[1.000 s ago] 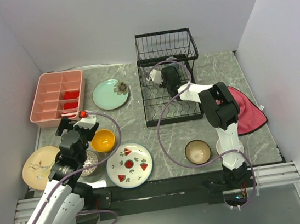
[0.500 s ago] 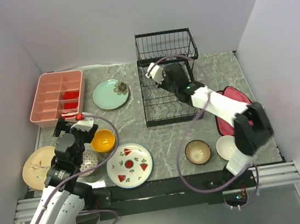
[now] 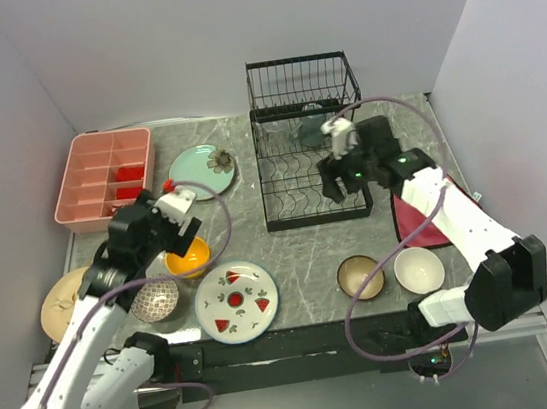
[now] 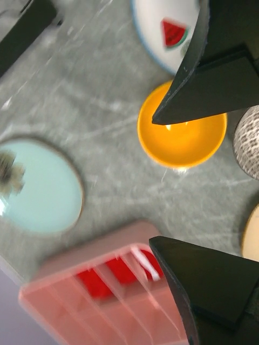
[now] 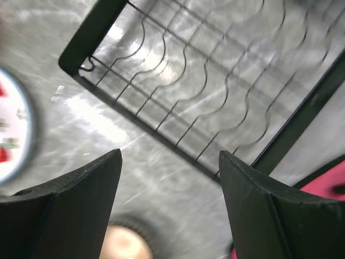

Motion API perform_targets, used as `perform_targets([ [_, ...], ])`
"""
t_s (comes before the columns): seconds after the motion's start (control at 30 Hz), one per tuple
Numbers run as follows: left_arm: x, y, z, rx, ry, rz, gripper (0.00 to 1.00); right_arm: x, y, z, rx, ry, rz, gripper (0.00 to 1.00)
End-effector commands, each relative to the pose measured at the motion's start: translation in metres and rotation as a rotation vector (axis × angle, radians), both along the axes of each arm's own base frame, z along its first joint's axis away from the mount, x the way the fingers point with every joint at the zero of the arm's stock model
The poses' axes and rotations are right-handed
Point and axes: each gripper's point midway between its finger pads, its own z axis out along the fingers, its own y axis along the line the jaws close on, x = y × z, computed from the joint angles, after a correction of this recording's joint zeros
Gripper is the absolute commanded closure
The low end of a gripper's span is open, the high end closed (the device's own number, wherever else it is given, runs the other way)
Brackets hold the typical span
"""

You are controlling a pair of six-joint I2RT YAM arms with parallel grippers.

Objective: Load the mixed dishes into the dish rack

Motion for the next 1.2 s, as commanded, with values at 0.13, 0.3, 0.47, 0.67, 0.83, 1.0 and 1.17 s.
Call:
perform_targets([
  [0.13,0.005,-0.051,-0.022,-0.033,0.273,-0.220,0.06,-0.016,-0.020,0.022,0.352,0.147,-0.200,0.20],
  [0.3,0.012,-0.053,-0.038,-0.004,0.444,-0.139,0.07,-0.028,-0.032,0.029,0.358,0.102,-0.255,0.19],
  [0.47,0.029,-0.052,-0.034,0.035,0.489,-0.099,0.09,-0.040,-0.042,0.027,0.292,0.106,-0.242,0.19],
  [0.67,0.014,-0.048,-0.040,0.051,0.579,-0.086,0.12,-0.033,-0.069,0.030,0.127,0.033,-0.248,0.18],
  [0.83,-0.012,-0.021,-0.068,0.193,0.636,-0.158,0.11,-0.026,-0.056,0.033,0.188,0.011,-0.194,0.18],
  [1.0,-0.034,-0.006,-0.085,0.236,0.684,-0.151,0.14,-0.015,-0.036,0.030,0.342,0.067,-0.229,0.18],
  [1.17,-0.031,-0.011,-0.098,0.204,0.710,-0.130,0.18,-0.010,-0.031,0.040,0.375,0.033,-0.214,0.18],
])
